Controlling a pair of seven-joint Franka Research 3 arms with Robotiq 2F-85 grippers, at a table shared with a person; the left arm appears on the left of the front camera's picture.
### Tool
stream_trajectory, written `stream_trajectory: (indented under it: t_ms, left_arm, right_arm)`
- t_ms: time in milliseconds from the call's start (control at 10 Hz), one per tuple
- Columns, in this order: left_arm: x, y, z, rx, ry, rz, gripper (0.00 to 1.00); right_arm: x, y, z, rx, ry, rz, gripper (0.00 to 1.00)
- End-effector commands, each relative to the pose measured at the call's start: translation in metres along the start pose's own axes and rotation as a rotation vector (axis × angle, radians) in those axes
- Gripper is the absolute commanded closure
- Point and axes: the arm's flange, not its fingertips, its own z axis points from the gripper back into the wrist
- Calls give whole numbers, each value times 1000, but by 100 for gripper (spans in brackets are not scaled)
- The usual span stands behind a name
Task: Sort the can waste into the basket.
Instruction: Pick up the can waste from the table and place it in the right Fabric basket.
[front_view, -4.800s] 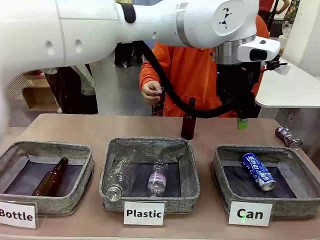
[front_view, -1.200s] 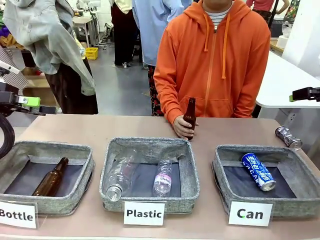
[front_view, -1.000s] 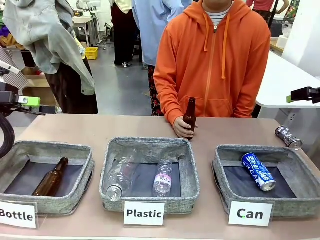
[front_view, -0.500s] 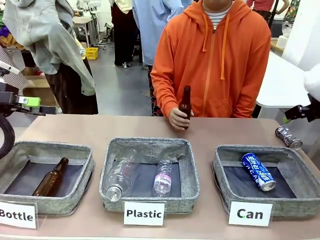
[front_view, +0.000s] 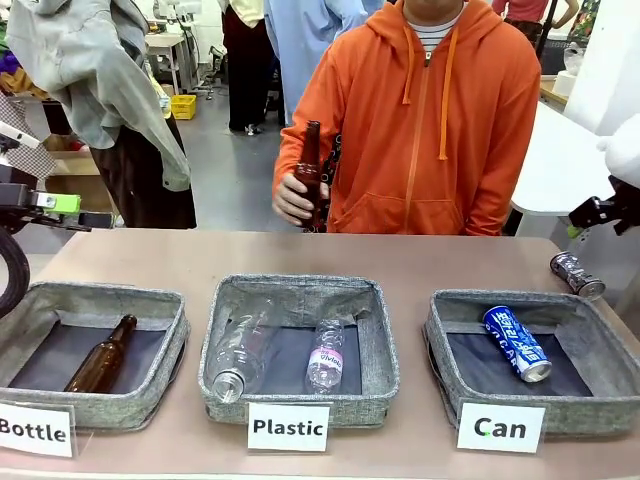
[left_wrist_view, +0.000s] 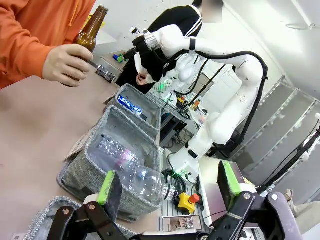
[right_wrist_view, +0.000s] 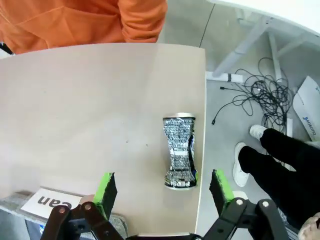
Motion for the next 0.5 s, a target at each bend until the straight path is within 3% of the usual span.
stream_trajectory:
  t_ms: [0, 300, 400]
  left_arm:
    - [0, -3, -1, 1, 7, -2, 0]
    - [0, 0, 0, 0, 0, 0, 0]
    - [9, -18, 39, 124, -41, -31, 0]
  right_arm:
    - [12, -9, -21, 35, 14, 14, 0]
    - [17, -10, -44, 14, 30, 40, 0]
    - [17, -11, -50, 28, 34, 50, 0]
